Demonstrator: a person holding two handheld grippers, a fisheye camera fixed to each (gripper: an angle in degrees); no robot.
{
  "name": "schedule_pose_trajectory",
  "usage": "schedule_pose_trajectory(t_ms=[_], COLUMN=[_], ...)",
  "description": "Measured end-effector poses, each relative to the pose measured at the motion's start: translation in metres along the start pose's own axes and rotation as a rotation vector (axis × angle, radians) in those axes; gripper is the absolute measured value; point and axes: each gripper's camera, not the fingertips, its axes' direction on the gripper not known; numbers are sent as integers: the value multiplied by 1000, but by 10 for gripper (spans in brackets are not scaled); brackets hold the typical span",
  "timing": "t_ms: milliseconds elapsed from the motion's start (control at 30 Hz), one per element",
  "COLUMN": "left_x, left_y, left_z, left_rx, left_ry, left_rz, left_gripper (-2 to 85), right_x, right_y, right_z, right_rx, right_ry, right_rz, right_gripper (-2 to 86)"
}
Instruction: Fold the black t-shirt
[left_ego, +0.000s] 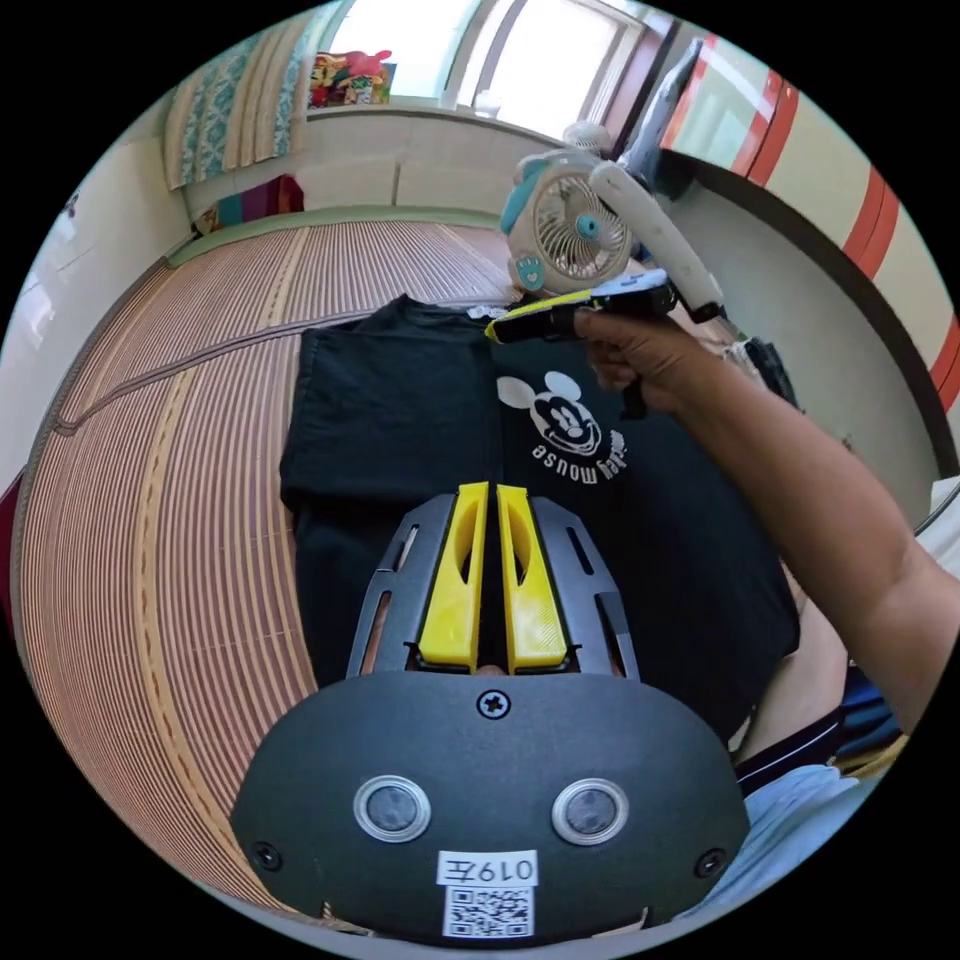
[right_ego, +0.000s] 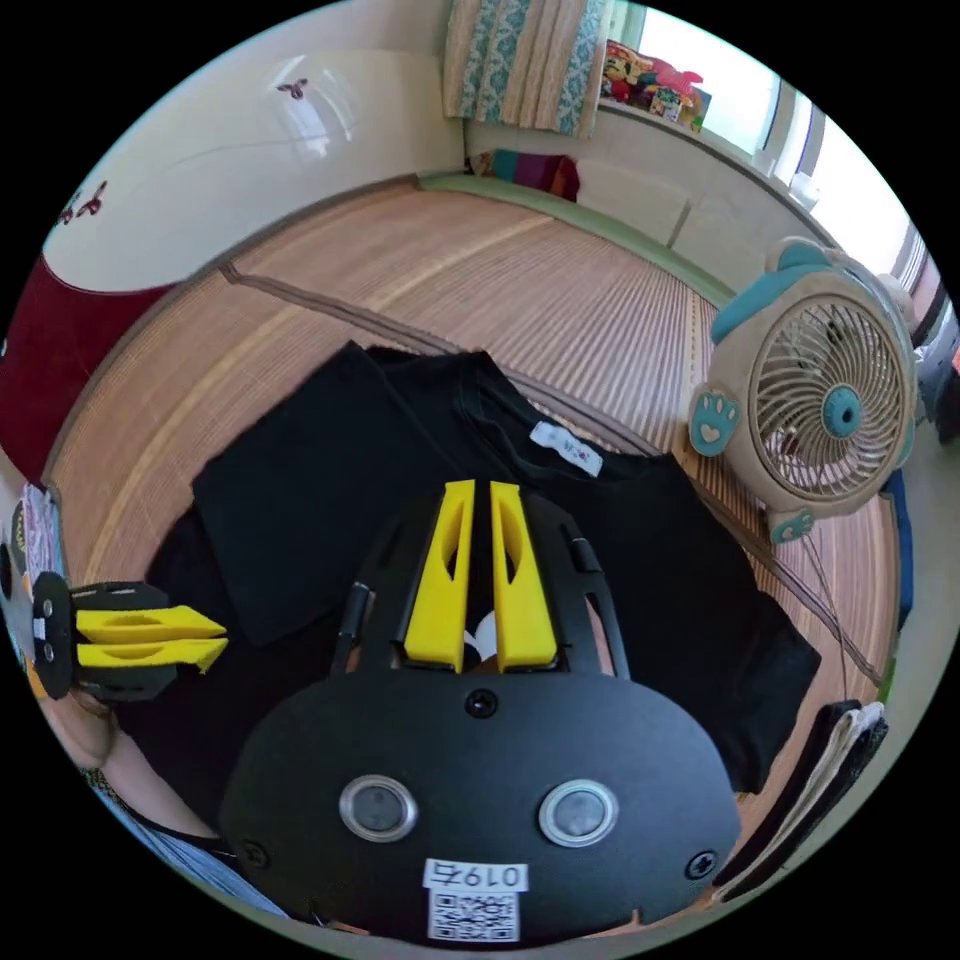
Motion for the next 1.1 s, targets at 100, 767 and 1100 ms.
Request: schedule_pose_trajectory(t_ms=[100,767,1100], left_x=[-22,-98,-99], left_y=[12,21,21], left_z=[-39,-23,-15], left_rx=[48,-82,-132], left_ry=[-9,-163,-178], left_rz=[-54,-266,-244], left_gripper=[15,18,18], right_x=[-16,-137,-155], right_y=[-43,-222,-230], right_z=[-4,154,159], right_rx=[40,-366,-274], right_ry=[-139,-86,-76], right_rz=[-25,-235,-289], right_gripper=[49,53,-8])
